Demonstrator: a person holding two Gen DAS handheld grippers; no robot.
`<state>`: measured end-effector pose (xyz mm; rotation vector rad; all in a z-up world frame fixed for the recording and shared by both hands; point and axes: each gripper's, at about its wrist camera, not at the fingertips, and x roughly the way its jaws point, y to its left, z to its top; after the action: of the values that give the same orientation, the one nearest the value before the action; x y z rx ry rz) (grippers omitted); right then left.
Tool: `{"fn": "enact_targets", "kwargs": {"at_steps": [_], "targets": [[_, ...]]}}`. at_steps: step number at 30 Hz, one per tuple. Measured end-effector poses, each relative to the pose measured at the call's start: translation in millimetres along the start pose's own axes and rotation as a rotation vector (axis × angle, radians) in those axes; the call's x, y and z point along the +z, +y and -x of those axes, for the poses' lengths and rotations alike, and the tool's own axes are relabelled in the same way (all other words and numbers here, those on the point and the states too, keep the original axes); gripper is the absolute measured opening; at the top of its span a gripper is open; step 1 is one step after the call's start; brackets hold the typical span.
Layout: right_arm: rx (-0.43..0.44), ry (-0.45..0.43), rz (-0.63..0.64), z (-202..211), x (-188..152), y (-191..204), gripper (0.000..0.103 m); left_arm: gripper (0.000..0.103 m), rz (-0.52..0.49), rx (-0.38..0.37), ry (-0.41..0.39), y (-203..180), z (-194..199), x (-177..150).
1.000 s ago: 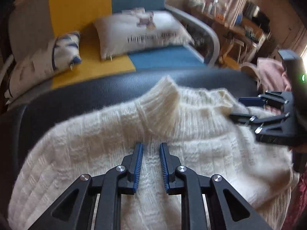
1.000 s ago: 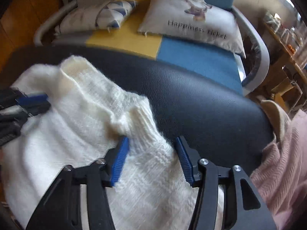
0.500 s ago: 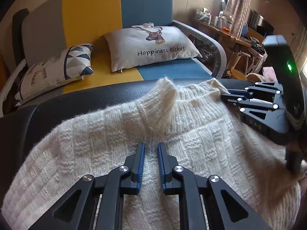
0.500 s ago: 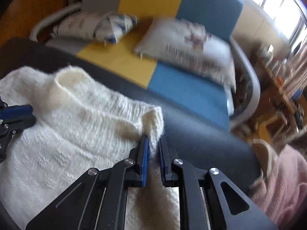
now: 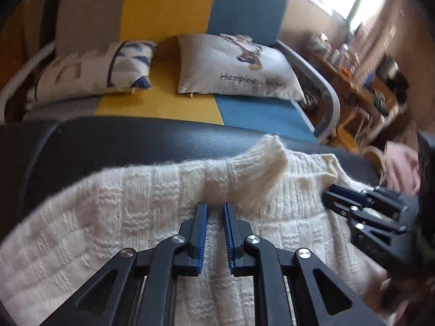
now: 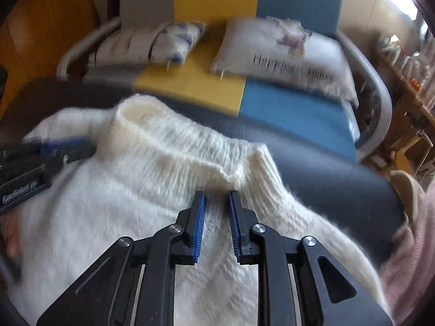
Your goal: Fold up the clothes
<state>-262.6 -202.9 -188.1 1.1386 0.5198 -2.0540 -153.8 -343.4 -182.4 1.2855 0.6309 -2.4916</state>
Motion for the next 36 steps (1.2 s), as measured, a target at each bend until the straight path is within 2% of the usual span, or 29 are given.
{"fn": "enact_targets", "kwargs": {"at_steps": [3, 5, 7, 10, 12, 14, 16, 19, 20, 22, 25, 29, 33, 35, 36], "targets": [[-0.020, -0.013, -0.059, -6, 6, 2, 0.020, 0.008, 0.061, -0.012, -0.011, 7, 4, 3], [0.003, -0.009, -0.093, -2, 8, 1, 0.021, 0.009, 0.053, -0.069, -0.029, 6, 13, 3], [0.035, -0.019, -0.095, 9, 8, 1, 0.021, 0.009, 0.033, -0.121, -0.056, 2, 21, 4], [0.024, -0.057, -0.050, 23, 8, 5, 0.021, 0.009, 0.027, -0.164, -0.047, -8, 17, 15], [0.021, -0.046, -0.023, 20, 16, 9, 0.021, 0.010, 0.019, -0.137, -0.007, -16, 2, 24], [-0.021, 0.018, -0.028, 1, 19, 10, 0.021, 0.008, 0.043, -0.098, 0.012, -15, -14, 29], [-0.028, -0.026, -0.046, -5, 17, 8, 0.021, 0.006, 0.112, -0.072, -0.016, -3, -20, 34], [0.000, -0.061, -0.115, -5, 13, 0, 0.020, 0.006, 0.272, -0.134, 0.006, 17, -23, 37], [0.010, -0.073, -0.138, -5, 11, -3, 0.020, 0.006, 0.274, -0.142, 0.016, 18, -22, 37], [0.030, -0.047, -0.160, 2, 14, -7, 0.020, 0.006, 0.213, -0.116, 0.015, 14, -11, 35], [0.053, -0.025, -0.168, 21, 13, -7, 0.020, 0.007, 0.148, -0.124, -0.025, 14, 23, 22], [0.118, -0.037, -0.082, 71, -17, 19, 0.021, 0.009, 0.080, -0.147, -0.075, 25, 86, -11], [0.197, 0.012, -0.050, 92, -72, 56, 0.021, 0.010, 0.020, -0.137, -0.066, 41, 141, -73], [0.233, 0.040, -0.038, 98, -101, 76, 0.021, 0.010, 0.009, -0.120, -0.030, 48, 155, -110], [0.218, 0.083, -0.026, 89, -113, 86, 0.021, 0.010, 0.019, -0.116, -0.003, 52, 157, -127]]}}
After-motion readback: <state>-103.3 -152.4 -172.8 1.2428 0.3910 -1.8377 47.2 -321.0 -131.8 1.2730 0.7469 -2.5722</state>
